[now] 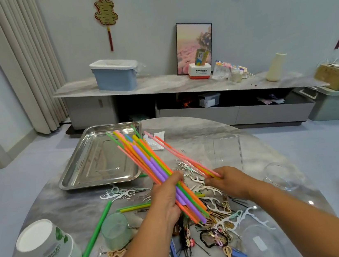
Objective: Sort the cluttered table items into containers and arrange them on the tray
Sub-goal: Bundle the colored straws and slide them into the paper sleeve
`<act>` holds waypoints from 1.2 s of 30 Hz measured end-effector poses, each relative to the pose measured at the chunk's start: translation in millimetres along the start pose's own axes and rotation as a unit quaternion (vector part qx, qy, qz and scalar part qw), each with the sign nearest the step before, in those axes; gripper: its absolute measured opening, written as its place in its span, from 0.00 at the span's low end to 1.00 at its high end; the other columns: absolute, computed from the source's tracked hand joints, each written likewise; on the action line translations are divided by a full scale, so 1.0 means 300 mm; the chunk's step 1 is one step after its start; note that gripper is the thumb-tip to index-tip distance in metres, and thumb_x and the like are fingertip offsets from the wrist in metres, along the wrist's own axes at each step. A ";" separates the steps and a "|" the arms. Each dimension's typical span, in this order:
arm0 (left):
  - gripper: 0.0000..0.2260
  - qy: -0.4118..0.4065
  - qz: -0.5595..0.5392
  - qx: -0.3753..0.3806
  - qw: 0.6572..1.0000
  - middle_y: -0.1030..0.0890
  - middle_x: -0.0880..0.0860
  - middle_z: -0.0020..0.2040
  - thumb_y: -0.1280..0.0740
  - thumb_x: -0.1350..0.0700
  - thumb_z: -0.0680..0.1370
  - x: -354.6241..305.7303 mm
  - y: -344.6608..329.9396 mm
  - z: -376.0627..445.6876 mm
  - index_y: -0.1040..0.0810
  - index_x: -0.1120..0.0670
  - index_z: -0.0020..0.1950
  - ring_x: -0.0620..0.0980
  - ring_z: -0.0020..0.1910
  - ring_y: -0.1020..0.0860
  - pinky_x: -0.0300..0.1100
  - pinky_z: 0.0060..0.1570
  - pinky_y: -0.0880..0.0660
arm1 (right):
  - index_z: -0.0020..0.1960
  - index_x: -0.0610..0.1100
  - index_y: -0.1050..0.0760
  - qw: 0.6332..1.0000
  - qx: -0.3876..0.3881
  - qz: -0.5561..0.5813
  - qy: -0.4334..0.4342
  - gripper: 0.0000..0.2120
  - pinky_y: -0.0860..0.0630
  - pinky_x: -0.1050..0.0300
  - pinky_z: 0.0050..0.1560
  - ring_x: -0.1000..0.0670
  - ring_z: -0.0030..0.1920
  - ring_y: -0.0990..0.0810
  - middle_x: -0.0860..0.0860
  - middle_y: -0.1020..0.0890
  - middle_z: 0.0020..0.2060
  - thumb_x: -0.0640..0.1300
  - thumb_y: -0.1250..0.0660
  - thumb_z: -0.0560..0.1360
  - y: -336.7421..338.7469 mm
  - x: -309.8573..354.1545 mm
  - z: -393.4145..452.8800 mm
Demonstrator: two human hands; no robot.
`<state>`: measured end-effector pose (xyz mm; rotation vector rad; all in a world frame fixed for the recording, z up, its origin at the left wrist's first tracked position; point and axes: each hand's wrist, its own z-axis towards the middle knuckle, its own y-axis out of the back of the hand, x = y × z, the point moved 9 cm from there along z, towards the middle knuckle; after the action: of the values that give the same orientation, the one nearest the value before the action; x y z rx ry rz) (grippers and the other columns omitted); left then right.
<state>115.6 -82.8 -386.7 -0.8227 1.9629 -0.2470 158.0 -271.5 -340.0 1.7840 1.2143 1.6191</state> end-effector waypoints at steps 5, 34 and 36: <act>0.24 -0.073 -0.043 0.064 0.994 0.15 0.59 0.44 0.19 0.59 0.60 -0.063 -0.063 -0.036 0.18 0.61 0.54 0.57 0.41 0.15 0.55 0.46 0.17 | 0.55 0.47 0.22 0.994 0.026 -0.074 0.077 0.14 0.22 0.51 0.48 0.47 0.44 0.20 0.47 0.17 0.46 0.55 0.41 0.84 -0.092 0.163 -0.020; 0.11 -0.358 0.061 -0.119 0.924 0.18 0.46 0.34 0.23 0.62 0.69 -0.524 0.154 -0.107 0.22 0.51 0.45 0.42 0.31 0.19 0.35 0.30 0.24 | 0.67 0.48 0.26 0.927 -0.033 -0.365 0.074 0.16 0.27 0.48 0.61 0.43 0.62 0.24 0.45 0.25 0.64 0.44 0.37 0.80 -0.125 0.184 0.039; 0.12 -0.367 0.085 -0.115 0.919 0.18 0.48 0.37 0.23 0.62 0.70 -0.515 0.150 -0.108 0.22 0.50 0.46 0.41 0.31 0.19 0.34 0.30 0.24 | 0.66 0.50 0.23 0.935 0.010 -0.332 0.128 0.17 0.26 0.49 0.62 0.44 0.62 0.23 0.47 0.22 0.63 0.46 0.34 0.78 -0.193 0.265 0.050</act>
<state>116.9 44.5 -283.1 -0.7408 1.3432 0.3637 148.5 -172.5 -344.7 1.0020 1.7157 1.4396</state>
